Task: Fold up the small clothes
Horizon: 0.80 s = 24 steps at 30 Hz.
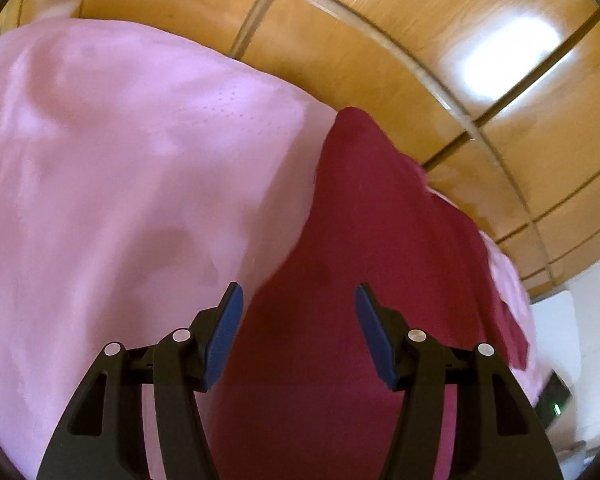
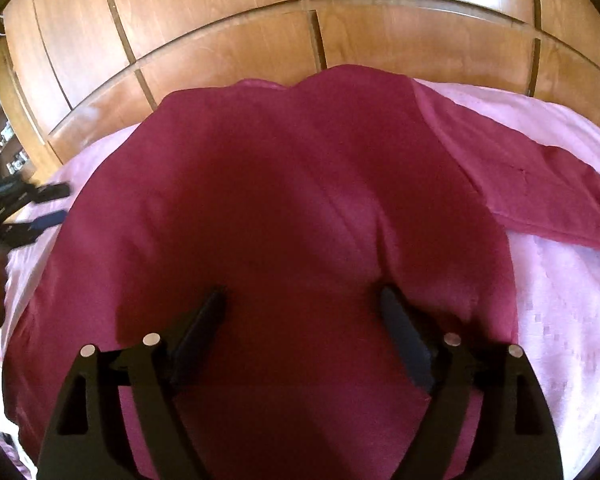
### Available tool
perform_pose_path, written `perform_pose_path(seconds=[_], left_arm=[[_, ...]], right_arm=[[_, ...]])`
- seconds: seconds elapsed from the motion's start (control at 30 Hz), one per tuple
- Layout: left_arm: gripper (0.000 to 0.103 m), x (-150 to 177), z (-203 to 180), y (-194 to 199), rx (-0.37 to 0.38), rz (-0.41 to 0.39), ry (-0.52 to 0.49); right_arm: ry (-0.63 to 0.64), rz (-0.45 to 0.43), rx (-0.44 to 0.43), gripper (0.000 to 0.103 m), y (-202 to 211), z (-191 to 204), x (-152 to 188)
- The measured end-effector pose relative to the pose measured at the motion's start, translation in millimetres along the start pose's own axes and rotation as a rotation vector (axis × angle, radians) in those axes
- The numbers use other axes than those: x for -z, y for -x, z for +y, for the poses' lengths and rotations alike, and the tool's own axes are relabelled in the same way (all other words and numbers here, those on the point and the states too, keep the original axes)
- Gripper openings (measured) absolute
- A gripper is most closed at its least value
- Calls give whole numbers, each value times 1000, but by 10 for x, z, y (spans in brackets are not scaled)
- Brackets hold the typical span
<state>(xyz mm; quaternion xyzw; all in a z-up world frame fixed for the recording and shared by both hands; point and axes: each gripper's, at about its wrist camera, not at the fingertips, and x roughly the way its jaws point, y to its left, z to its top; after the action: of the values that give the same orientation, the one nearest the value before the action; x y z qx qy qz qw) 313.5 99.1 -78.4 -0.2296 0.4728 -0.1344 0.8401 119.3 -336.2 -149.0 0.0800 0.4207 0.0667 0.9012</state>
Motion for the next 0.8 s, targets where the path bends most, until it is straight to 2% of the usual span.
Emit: perform_pose_path(seconds=[0.1,0.13,0.17,0.2,0.27,0.33,0.43,0.53,0.6,0.67,0.73,0.8], left_arm=[[57,-111,-75,-226,-14,25,-20],[50,-116,-89,-283,-11,41,-21],[25,-126,-115,-320,-16,46,-26],[12,-128,-184,-324,-16,37,-37],[9,-133,-319,-250,-16,-15,-52],[9,-97,-631,-150,14,-68,-108],[8,46,-1171,-55,84,-91,-209],[8,264,-1725,-103,173,-40,-319],[8,436,-1971,-200,258,38,-366],[8,614,-2165,-261,268,58,-434],[8,673,-2161,-330,287,84,-423],[8,714,-2036,-397,325,123,-365]], right_arm=[[-16,-9,-24,83,28,-37,-18],[-23,-14,-36,83,28,-48,-18],[-30,-19,-47,84,27,-68,-12],[-35,-23,-55,84,27,-49,-34],[-50,-31,-73,84,38,-32,-50],[-66,-40,-93,84,44,-60,-44],[-85,-48,-114,84,51,-77,-61],[-112,-59,-133,81,70,-110,-61],[-133,-66,-137,77,73,-130,-67],[-158,-72,-142,71,79,-158,-73],[-229,-90,-164,62,137,-265,-43],[-285,-108,-195,59,176,-364,-10]])
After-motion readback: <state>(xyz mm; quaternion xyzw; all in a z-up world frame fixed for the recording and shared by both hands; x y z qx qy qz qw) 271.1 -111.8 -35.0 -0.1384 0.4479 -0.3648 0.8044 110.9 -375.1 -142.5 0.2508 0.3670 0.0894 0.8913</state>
